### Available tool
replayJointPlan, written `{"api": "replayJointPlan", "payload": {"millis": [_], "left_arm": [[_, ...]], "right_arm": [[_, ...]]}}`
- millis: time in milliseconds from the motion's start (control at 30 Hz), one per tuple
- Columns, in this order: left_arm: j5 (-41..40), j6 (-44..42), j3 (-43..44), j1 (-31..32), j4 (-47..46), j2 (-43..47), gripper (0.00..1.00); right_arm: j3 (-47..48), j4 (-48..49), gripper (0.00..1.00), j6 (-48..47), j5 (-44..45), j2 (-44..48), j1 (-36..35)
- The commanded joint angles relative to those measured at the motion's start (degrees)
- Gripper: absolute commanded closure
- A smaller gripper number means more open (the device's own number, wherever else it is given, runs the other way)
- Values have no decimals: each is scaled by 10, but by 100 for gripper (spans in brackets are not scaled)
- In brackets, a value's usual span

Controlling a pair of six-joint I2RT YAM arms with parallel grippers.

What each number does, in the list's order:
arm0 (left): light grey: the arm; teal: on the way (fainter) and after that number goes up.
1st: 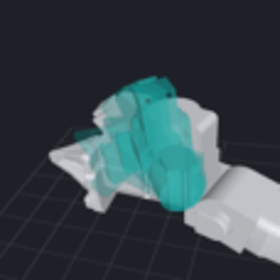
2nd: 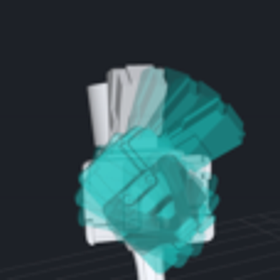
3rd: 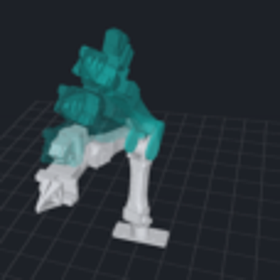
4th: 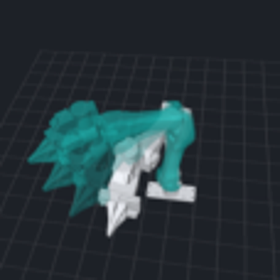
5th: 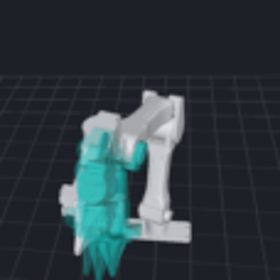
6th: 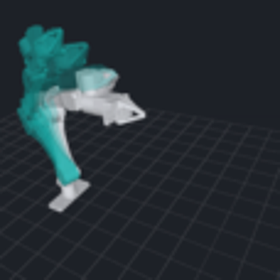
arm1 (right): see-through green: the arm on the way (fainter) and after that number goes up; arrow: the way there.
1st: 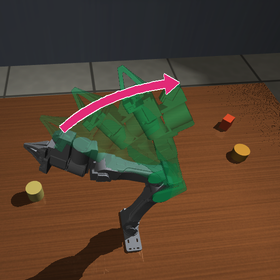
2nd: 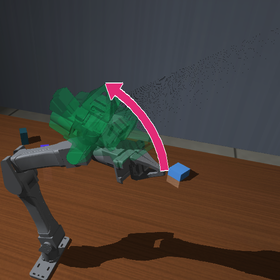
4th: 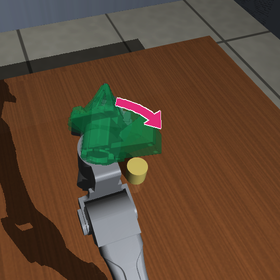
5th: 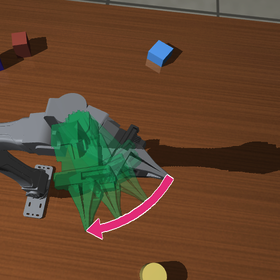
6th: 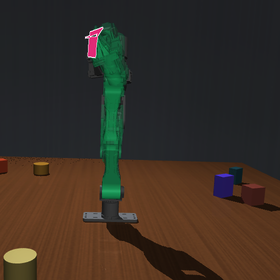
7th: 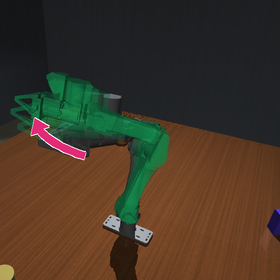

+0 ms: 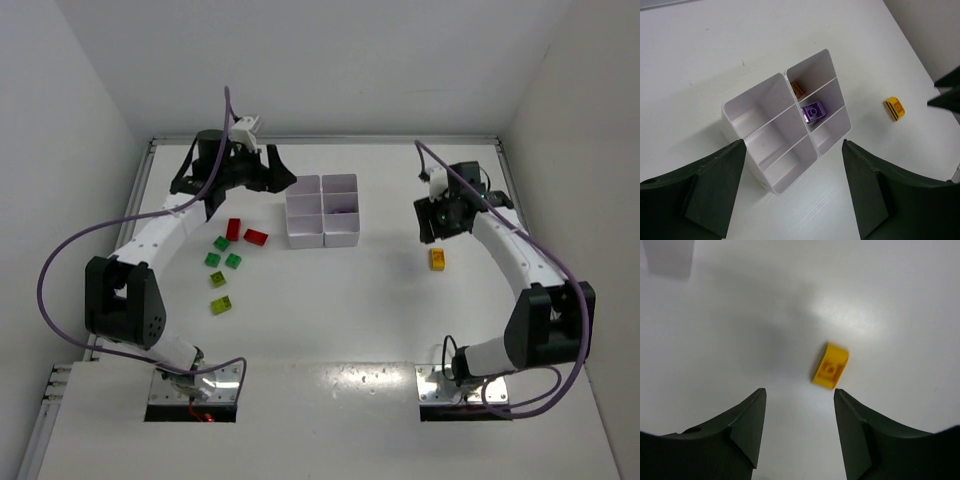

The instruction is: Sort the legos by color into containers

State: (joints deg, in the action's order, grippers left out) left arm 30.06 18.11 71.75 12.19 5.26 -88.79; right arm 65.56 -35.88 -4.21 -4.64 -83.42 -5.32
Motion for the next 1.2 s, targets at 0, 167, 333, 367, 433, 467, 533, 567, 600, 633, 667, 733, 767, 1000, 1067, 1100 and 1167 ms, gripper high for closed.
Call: {"api": "replayJointPlan", "payload": {"millis": [0,167,333,367,433,467,533,567,600,633,667,733,767,1000,1067,1100,1167], "left_arm": [[-18,3,-2,6,-3,32,16],[-35,9,-2,6,32,32,16],[-69,-13,-2,6,62,48,14],[-78,-22,-2,6,68,48,14],[-86,-28,-7,6,74,55,14],[-86,-28,-14,0,80,61,12],[-86,-33,-20,-5,85,66,12],[-86,-33,-29,-11,85,66,12],[-92,-33,-29,-11,85,73,12],[-92,-33,-35,-16,85,79,12],[-92,-40,-35,-23,85,79,12],[-92,-40,-41,-30,91,85,12],[-92,-40,-41,-36,91,85,12],[-92,-40,-41,-54,107,85,12],[-92,-40,-41,-54,107,85,12],[-92,-40,-41,-54,107,85,12],[-92,-40,-41,-54,107,85,12]], "right_arm": [[-63,-99,44,24,18,24,2],[-112,-85,41,51,18,30,29],[-99,-64,38,63,56,-25,56],[-90,-56,36,63,56,-45,63],[-81,-50,35,63,56,-62,63],[-73,-42,34,63,56,-80,63],[-58,-37,34,63,51,-100,63],[-53,-37,34,63,51,-110,63],[-40,-37,32,63,46,-127,63],[-33,-32,32,63,46,-136,63],[-19,-31,32,63,40,-146,63],[-7,-25,32,63,40,-172,58],[-1,-25,32,63,46,-182,58],[35,-19,37,55,53,-248,65],[40,-19,49,55,46,-255,65],[40,-19,58,45,39,-260,65],[27,-19,85,33,28,-249,59]]}}
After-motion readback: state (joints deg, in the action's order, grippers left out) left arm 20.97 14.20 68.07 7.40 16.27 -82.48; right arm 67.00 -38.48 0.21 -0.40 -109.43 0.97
